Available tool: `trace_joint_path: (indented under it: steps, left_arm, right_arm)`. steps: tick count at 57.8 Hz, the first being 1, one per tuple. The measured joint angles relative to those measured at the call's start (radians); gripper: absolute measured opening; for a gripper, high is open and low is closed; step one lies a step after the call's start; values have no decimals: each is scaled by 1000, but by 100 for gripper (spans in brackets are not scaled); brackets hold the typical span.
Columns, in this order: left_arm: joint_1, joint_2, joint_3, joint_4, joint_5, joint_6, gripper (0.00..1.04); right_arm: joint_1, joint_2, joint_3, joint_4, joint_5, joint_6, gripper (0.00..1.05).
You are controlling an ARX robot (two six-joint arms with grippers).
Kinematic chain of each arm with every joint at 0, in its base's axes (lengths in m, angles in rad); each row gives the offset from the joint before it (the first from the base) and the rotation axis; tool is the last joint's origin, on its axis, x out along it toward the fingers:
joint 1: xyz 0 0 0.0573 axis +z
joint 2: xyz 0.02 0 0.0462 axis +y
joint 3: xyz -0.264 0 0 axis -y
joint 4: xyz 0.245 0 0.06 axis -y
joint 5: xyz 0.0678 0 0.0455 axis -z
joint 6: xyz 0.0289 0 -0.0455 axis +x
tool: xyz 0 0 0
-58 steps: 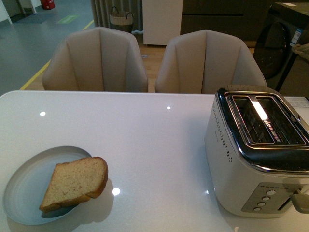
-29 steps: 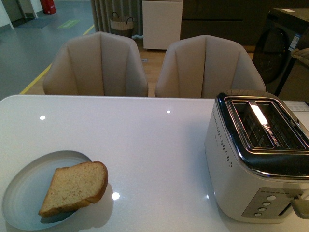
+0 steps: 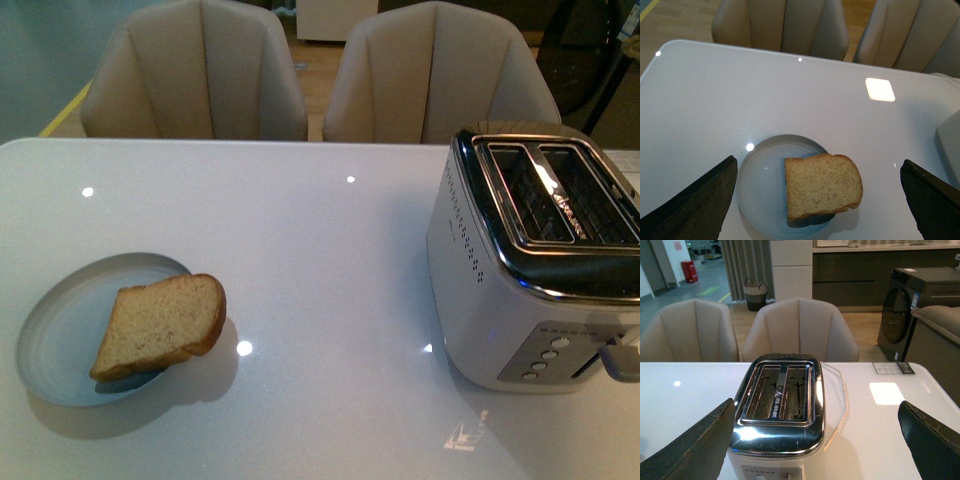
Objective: Left arm holds plate, right arm toasts bread
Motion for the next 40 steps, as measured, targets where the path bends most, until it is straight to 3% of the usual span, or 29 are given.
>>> trace_joint_path:
  steps: [16, 40]
  left_arm:
    - [70, 422, 180, 82, -19, 63, 97]
    - [38, 893, 372, 122, -109, 79, 97]
  right_arm:
    - [0, 0, 0, 0, 0, 0, 96]
    - [0, 0, 0, 0, 0, 0, 96]
